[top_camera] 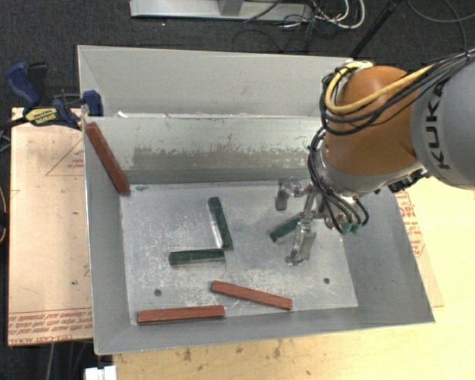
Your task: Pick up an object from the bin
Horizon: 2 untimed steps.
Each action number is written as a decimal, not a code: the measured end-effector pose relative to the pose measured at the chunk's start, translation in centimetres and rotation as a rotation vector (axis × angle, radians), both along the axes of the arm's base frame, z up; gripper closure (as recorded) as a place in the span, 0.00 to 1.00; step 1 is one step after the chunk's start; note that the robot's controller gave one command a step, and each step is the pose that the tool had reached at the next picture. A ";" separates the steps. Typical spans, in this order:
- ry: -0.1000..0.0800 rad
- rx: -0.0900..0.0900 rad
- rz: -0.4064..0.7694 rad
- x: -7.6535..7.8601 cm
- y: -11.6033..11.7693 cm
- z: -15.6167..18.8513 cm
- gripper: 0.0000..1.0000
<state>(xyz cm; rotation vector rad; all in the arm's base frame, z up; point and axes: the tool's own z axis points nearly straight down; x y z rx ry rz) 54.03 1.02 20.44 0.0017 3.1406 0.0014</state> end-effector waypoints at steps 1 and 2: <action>0.000 0.000 0.000 0.0 0.0 0.0 0.00; -0.012 0.000 0.032 3.6 -3.7 -4.6 0.00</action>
Offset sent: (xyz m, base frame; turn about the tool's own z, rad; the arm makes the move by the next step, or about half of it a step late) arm 0.0666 -0.0803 -0.1047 -0.0573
